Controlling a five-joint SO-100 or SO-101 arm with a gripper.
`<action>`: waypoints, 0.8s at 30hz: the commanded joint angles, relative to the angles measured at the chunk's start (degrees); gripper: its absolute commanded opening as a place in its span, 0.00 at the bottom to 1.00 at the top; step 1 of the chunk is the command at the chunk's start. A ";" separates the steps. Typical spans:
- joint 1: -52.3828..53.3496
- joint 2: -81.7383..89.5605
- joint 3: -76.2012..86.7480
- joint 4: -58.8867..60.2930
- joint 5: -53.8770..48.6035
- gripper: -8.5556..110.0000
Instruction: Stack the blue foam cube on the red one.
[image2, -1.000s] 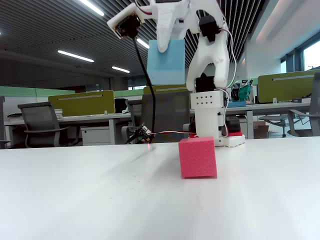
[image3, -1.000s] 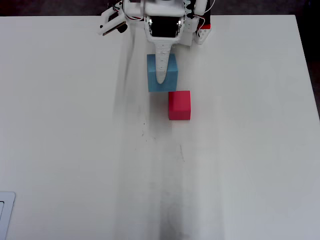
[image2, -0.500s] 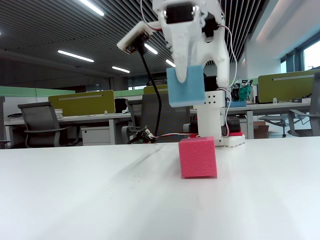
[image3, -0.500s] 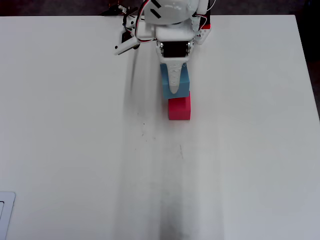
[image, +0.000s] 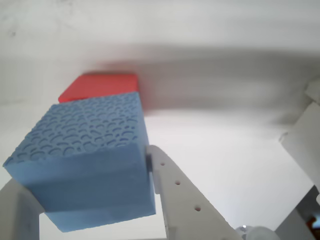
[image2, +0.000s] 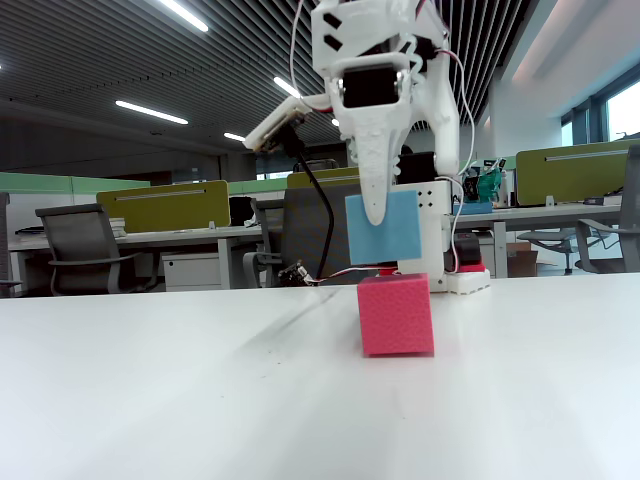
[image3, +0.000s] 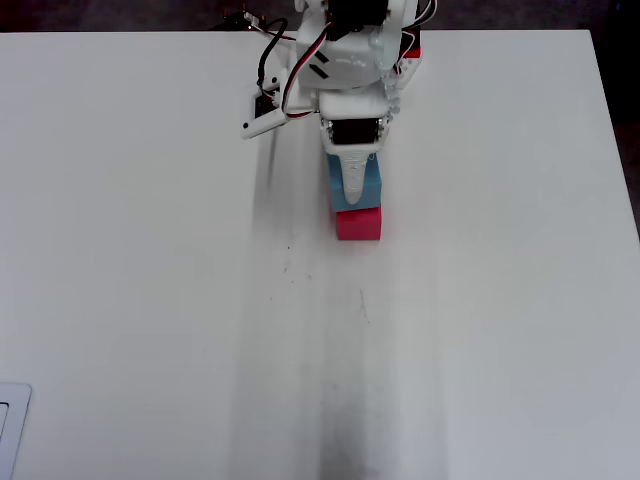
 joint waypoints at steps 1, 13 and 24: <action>-0.35 0.26 0.53 -0.97 0.26 0.26; 0.18 -0.70 2.11 -3.96 0.35 0.26; 0.62 -0.70 3.52 -4.83 0.35 0.28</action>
